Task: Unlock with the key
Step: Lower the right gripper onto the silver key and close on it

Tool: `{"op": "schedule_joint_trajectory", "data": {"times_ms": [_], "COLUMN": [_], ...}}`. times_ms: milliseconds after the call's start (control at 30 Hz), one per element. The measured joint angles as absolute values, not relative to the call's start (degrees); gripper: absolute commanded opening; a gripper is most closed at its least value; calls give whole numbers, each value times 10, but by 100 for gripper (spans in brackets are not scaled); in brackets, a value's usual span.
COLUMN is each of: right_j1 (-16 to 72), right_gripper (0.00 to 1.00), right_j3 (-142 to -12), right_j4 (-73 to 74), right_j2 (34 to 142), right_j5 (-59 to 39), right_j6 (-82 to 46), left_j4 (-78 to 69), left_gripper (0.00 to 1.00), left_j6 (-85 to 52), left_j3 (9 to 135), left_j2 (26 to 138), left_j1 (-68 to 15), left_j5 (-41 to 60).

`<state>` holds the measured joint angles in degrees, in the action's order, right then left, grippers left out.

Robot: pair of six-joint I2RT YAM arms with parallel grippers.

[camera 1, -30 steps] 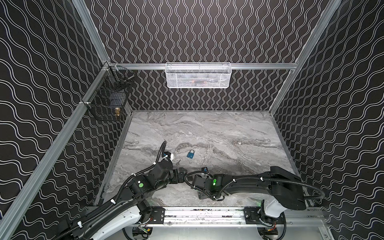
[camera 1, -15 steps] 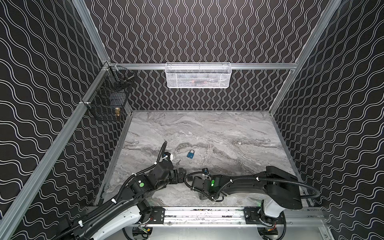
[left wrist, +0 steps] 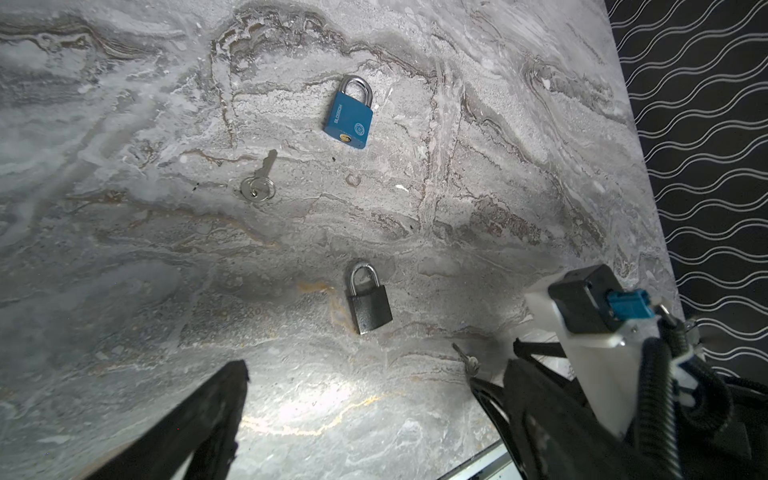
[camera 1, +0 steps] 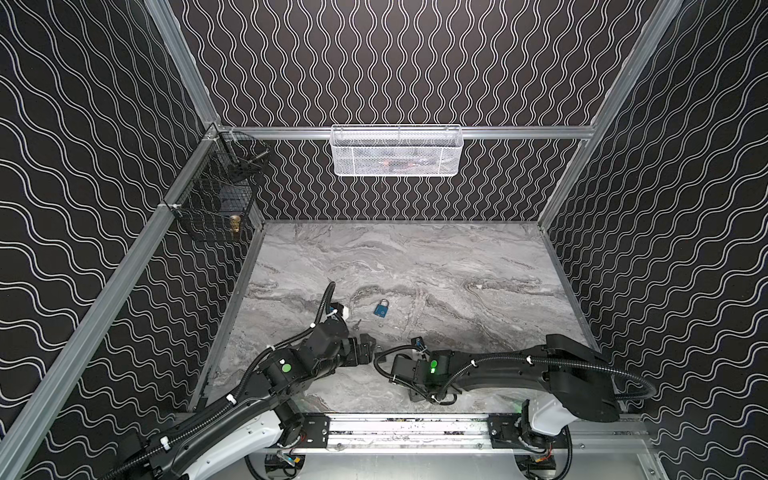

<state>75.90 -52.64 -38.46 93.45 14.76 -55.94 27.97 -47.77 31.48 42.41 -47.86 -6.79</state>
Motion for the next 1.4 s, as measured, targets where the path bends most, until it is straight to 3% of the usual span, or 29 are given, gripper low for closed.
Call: {"op": "schedule_joint_trajectory", "data": {"times_ms": [600, 1400], "right_j1": [750, 746], "right_gripper": [37, 11], "right_j3": [-503, -505], "right_j4": [-345, -328], "right_j2": [928, 936], "right_j5": [105, 109], "right_j6": [-557, -554], "left_j4": [280, 280], "left_gripper": [99, 99], "left_j6": [-479, -478], "left_j3": [327, 325], "left_j2": [444, 434], "left_j1": [-479, -479], "left_j5": [-65, -63]}}
